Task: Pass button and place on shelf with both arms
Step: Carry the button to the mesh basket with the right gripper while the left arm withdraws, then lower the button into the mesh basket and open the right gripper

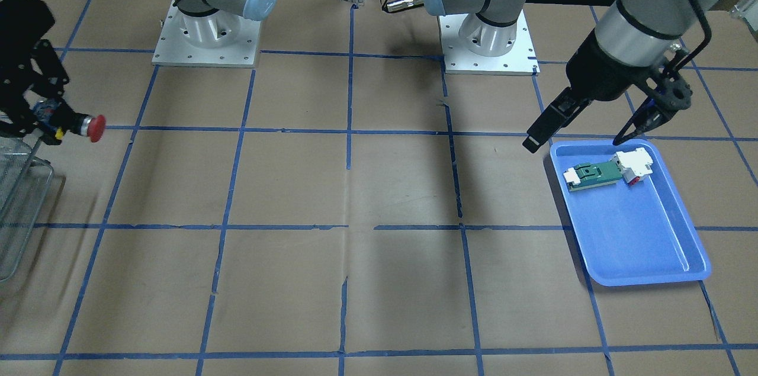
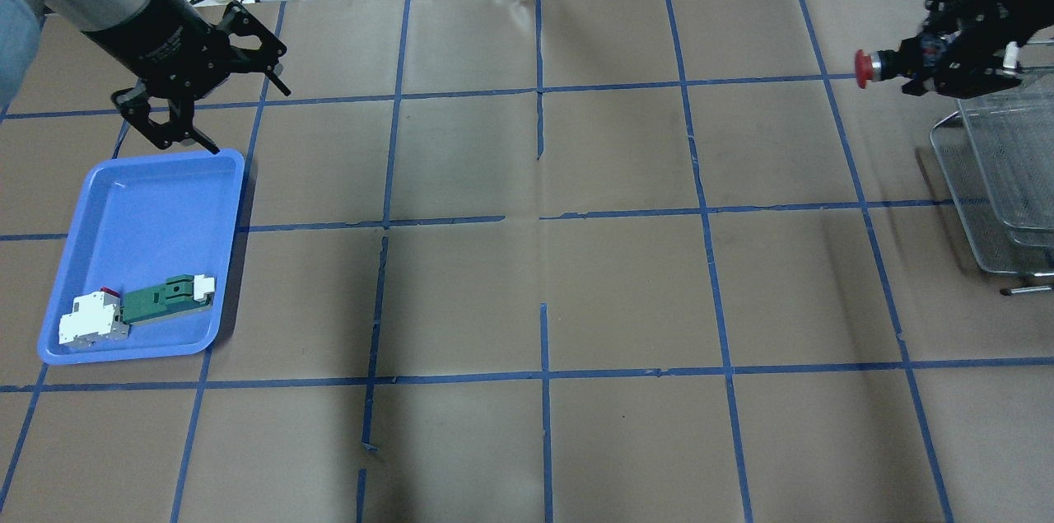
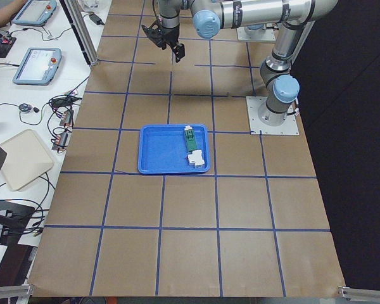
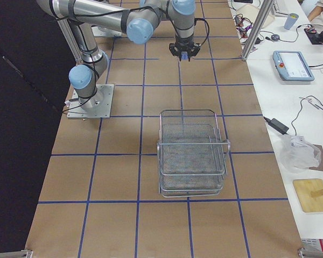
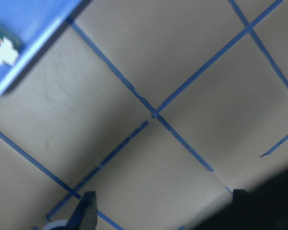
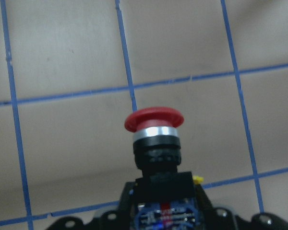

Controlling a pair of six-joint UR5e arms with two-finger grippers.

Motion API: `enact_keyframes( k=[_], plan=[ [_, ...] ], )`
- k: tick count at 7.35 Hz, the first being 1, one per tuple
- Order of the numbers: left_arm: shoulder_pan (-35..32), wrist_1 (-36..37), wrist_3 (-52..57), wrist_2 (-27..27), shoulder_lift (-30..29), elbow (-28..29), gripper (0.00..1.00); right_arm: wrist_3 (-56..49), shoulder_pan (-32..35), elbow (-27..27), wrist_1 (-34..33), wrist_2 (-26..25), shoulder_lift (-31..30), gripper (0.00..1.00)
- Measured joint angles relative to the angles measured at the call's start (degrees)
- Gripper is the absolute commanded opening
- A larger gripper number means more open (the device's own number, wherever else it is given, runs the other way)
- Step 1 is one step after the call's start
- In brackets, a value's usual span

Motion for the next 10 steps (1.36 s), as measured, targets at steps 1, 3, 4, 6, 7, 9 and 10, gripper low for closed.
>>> enact_keyframes(
  k=[1,3,4,6,7,9,10],
  plan=[
    [-0.28,-1.85,7.99,0.63,1.32,2.00,1.00,-5.79,-4.97,0.03,-0.21,0.49,2.26,0.23],
    [-1.04,-6.01,15.72,3.60,2.85,3.26,1.00,-14.75,-12.04,-0.47,-1.05,1.23,7.04,0.23],
    [-1.90,-6.47,18.92,5.33,2.37,2.33,1.00,-17.63,-15.07,-1.03,-1.44,1.29,9.21,0.23],
    [-4.88,-7.32,30.01,4.93,3.04,-0.96,1.00,-21.91,-17.60,-1.40,-3.36,0.76,11.65,0.31],
    [-6.13,-7.51,33.52,5.49,3.98,-3.02,1.00,-22.32,-18.01,-1.32,-4.57,0.46,12.37,0.35],
    [-6.82,-7.18,38.56,6.68,5.08,-5.65,1.00,-22.26,-18.70,-1.29,-7.71,0.18,15.01,0.65],
    [-6.50,-7.04,41.23,6.91,5.48,-5.95,1.00,-21.75,-19.10,-1.32,-8.31,0.22,15.81,1.00]
  ],
)
